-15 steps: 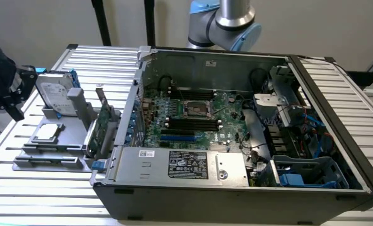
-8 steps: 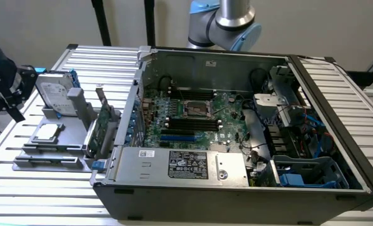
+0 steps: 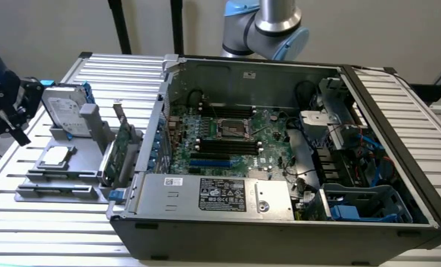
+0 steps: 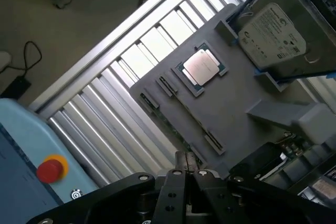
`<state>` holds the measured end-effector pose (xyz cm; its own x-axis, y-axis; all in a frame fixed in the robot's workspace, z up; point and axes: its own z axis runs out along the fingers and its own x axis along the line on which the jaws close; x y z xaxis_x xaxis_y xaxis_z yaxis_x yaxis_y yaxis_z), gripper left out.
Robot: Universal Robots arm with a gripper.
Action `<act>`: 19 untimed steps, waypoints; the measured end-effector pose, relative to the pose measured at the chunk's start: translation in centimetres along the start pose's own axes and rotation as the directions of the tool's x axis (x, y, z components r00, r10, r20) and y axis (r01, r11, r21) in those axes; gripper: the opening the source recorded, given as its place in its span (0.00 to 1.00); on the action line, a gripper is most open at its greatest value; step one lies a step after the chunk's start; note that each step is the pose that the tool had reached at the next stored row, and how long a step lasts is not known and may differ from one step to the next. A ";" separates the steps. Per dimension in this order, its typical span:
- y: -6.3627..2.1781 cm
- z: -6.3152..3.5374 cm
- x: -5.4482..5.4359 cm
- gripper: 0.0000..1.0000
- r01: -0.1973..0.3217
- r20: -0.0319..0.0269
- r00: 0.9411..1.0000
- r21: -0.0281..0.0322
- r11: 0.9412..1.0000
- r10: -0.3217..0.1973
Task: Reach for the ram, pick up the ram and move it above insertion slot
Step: 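Pick up the ram and move it above insertion slot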
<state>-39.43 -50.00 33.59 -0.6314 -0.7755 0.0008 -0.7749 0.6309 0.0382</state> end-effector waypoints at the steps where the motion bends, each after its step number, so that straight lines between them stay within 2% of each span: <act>1: 0.01 0.04 0.0 0.10 0.018 -0.001 1.000 0.000 1.000 -0.018; 6: -0.01 0.25 0.0 0.10 0.108 -0.004 0.994 0.000 0.994 -0.108; 10: -0.01 0.41 0.0 0.10 0.180 -0.007 0.984 0.000 0.984 -0.180; 15: -0.02 0.58 0.0 0.10 0.269 -0.010 0.963 -0.001 0.963 -0.269; 19: -0.02 0.69 0.0 0.10 0.338 -0.013 0.941 -0.002 0.941 -0.338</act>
<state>-39.43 -50.00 32.90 -0.3319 -0.9433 0.0007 -0.9426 0.3317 0.0380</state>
